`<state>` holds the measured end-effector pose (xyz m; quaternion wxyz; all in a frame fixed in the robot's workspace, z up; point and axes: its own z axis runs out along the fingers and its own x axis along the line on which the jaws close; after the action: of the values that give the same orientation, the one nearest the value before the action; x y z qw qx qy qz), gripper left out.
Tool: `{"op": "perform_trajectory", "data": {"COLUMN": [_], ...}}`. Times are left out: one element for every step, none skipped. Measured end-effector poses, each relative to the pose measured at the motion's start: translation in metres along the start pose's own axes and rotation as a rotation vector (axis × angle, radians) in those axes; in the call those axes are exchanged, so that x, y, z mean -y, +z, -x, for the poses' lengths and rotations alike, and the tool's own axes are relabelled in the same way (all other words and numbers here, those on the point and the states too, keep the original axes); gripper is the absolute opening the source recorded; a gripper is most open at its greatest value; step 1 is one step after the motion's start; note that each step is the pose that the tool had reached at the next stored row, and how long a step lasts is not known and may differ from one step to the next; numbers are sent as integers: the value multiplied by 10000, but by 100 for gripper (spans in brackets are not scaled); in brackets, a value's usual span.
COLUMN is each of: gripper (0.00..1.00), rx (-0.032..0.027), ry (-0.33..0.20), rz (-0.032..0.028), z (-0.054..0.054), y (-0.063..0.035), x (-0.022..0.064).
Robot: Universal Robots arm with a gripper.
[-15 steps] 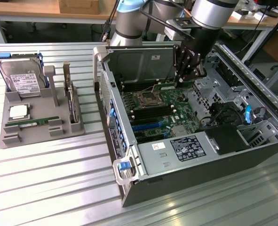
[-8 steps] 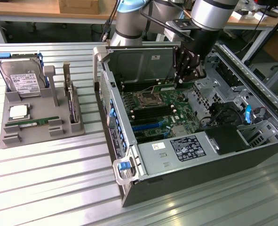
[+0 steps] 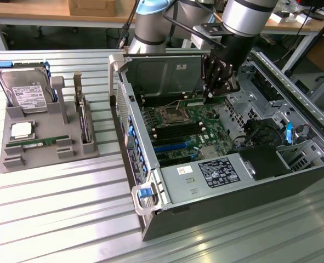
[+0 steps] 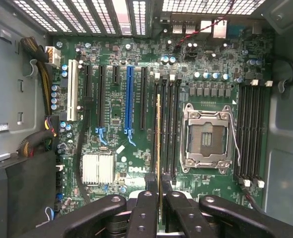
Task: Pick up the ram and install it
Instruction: 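Insert the ram into the slot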
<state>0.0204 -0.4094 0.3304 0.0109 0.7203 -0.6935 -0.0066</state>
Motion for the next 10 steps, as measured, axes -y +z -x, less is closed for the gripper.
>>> {"op": "perform_trajectory", "data": {"gripper": [13,13,13,13,13,13,13,13,13,13], "rx": [-2,-3,-4,-7,-11,-14,-19,-22,-27,-31], "ry": [0,0,0,0,0,0,0,0,1,1], "rz": [0,0,0,0,1,1,1,1,1,1], "z": [0,0,0,0,0,0,0,0,0,0], "y": [2,4,5,6,9,11,15,17,19,21], "x": [0,0,0,0,0,0,0,0,0,0]}}
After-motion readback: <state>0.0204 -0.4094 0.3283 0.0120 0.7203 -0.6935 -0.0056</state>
